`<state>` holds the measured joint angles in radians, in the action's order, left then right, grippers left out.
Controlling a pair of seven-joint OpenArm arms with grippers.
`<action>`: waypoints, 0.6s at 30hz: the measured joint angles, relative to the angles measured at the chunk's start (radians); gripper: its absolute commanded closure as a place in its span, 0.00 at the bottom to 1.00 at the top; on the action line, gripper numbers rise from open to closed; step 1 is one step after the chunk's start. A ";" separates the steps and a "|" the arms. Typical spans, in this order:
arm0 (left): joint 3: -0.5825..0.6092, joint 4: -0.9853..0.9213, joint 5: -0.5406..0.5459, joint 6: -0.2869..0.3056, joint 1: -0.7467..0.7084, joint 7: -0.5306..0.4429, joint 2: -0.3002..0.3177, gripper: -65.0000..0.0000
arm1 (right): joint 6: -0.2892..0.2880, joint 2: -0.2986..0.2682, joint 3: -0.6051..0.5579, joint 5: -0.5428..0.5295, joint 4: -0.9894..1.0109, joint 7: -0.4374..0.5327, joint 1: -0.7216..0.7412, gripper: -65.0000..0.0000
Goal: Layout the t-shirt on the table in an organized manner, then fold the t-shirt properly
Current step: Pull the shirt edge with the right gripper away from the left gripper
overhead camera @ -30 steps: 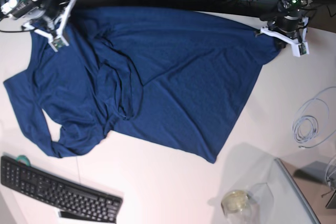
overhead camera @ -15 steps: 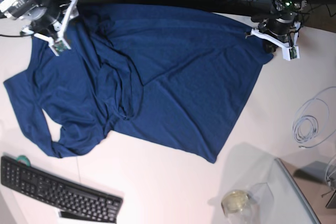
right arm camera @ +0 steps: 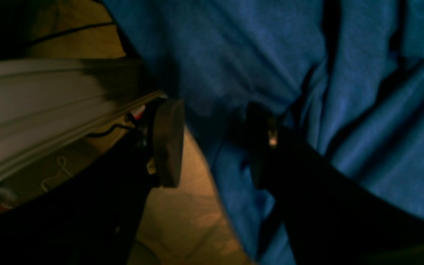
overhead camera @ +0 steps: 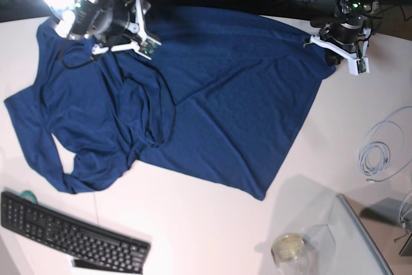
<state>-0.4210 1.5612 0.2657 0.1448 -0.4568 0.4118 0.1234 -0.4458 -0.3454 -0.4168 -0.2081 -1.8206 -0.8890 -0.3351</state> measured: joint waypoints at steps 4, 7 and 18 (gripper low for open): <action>-0.002 0.000 0.000 -0.010 0.002 0.000 -0.002 1.00 | 0.019 -0.005 -0.030 0.007 0.074 -0.004 0.054 0.60; 0.000 0.000 0.001 0.000 -0.004 0.000 -0.002 1.00 | 0.019 -0.006 -0.031 0.007 0.076 -0.004 0.055 0.60; 0.000 -0.001 0.000 -0.006 -0.006 0.000 -0.003 1.00 | 0.020 -0.006 -0.032 0.006 0.193 0.045 0.059 0.60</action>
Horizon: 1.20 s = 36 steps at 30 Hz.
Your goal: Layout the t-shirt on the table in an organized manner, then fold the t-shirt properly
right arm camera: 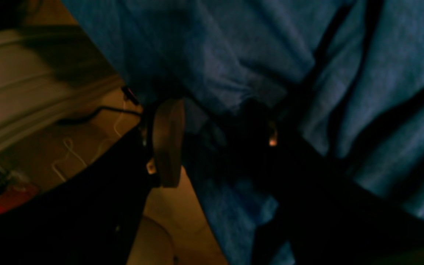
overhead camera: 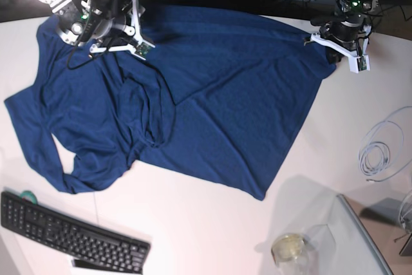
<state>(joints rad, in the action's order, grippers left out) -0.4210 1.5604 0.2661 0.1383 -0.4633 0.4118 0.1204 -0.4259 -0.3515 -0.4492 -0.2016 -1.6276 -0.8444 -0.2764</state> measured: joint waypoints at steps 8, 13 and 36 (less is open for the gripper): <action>0.003 0.000 0.000 0.000 0.000 0.000 0.002 1.00 | 0.023 0.011 0.000 0.228 -0.041 0.015 -0.055 0.98; 0.003 0.004 0.001 0.000 -0.003 0.000 0.001 1.00 | 0.022 -0.001 0.005 0.261 -0.209 -0.078 -0.140 1.00; 0.004 0.005 -0.001 0.000 0.006 0.001 0.002 1.00 | 0.016 0.044 0.326 0.155 -0.238 -0.137 -0.081 0.60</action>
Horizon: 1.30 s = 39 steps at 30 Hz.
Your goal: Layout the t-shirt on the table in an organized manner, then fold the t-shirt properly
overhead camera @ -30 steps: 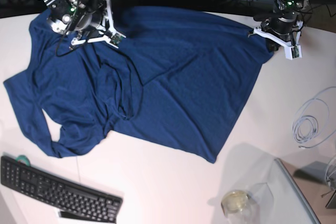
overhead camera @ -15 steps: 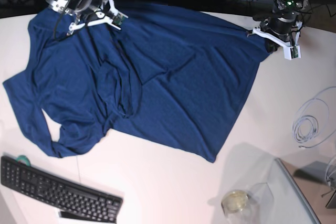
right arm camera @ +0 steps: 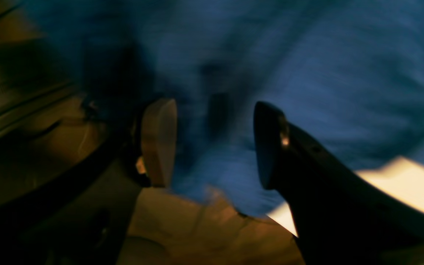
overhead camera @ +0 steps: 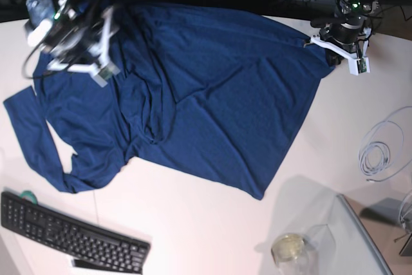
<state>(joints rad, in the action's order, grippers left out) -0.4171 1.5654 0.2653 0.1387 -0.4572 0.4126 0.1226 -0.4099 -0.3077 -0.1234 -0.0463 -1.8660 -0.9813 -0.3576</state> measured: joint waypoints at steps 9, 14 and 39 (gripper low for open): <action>0.003 0.000 0.001 0.002 0.006 -0.001 -0.005 1.00 | -0.212 -0.019 0.130 -0.045 0.613 0.134 0.331 0.97; 0.003 -0.002 0.001 0.001 0.005 -0.003 -0.006 1.00 | -0.231 -0.037 0.131 -0.080 0.875 0.314 0.496 0.98; 0.056 0.037 -0.001 -0.001 0.156 0.130 -0.068 1.00 | -0.216 -0.011 0.195 0.238 1.214 0.515 0.912 0.96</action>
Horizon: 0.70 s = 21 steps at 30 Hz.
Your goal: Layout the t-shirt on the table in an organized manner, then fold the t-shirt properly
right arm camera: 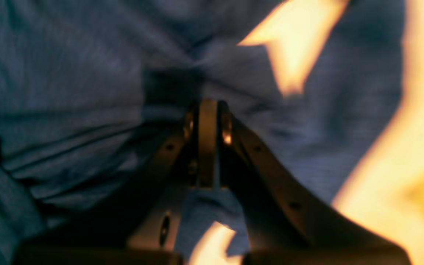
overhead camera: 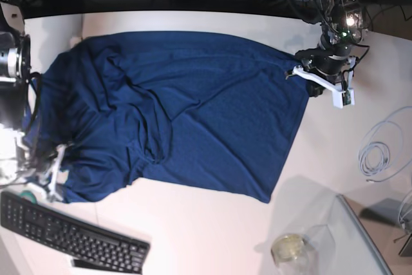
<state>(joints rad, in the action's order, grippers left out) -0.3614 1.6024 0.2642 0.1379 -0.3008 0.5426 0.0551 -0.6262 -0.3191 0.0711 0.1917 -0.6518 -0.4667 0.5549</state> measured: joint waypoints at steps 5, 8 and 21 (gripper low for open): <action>-0.010 0.006 -0.001 -0.004 -0.003 0.006 0.006 1.00 | 0.002 -0.003 0.087 0.017 -0.624 -0.319 -0.269 0.72; 0.003 0.008 0.004 0.009 -0.023 0.002 0.025 1.00 | -0.070 0.070 0.075 0.000 -0.965 -0.454 -0.460 0.44; -0.005 0.008 -0.002 -0.006 -0.063 0.008 0.066 1.00 | -0.074 0.235 0.031 -0.006 -0.870 -0.407 -0.614 0.27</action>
<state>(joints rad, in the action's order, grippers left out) -0.3664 1.6104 0.2626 0.1322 -0.3634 0.5503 0.1211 -0.7002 -0.0837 0.1024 0.1852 -1.5215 -0.8742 -0.0589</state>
